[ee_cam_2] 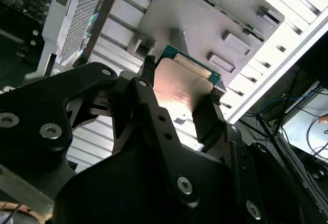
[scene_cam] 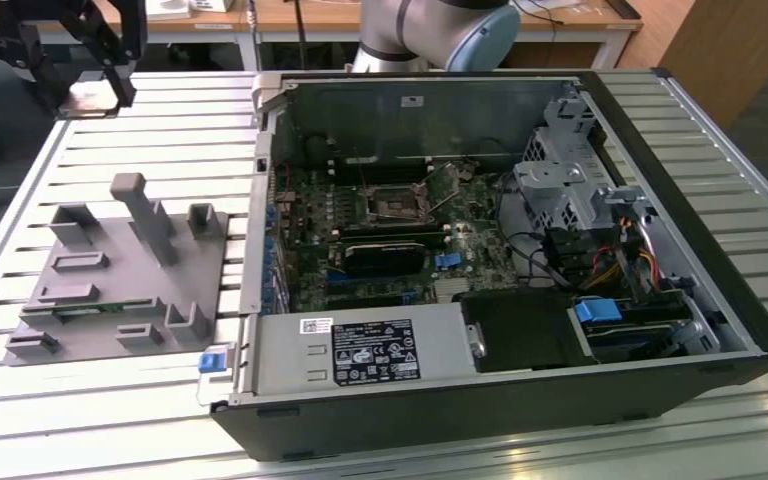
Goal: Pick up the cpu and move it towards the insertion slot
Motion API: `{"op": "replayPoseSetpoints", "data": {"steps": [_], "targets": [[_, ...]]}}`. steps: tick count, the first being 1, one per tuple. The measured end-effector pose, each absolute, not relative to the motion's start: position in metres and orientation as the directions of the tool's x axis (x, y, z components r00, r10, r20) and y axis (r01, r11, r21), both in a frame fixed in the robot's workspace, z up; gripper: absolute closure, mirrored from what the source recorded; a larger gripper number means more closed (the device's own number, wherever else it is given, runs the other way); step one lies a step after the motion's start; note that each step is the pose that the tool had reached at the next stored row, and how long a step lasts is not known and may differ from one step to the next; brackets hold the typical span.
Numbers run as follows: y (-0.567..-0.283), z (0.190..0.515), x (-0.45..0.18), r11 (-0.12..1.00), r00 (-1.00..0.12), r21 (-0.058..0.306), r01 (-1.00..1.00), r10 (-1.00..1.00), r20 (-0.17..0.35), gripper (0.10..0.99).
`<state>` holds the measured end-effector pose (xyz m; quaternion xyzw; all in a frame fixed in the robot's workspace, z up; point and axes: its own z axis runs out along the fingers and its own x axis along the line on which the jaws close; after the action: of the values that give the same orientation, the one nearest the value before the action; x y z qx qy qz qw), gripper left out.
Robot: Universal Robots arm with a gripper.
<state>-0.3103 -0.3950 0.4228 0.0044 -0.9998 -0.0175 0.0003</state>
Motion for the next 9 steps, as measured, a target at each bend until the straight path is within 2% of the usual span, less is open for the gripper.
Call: {"op": "replayPoseSetpoints", "data": {"steps": [9], "targets": [[-0.392,0.423,-0.299,0.999,-1.000,0.035,-0.009,-0.009,0.001,0.545]]}}
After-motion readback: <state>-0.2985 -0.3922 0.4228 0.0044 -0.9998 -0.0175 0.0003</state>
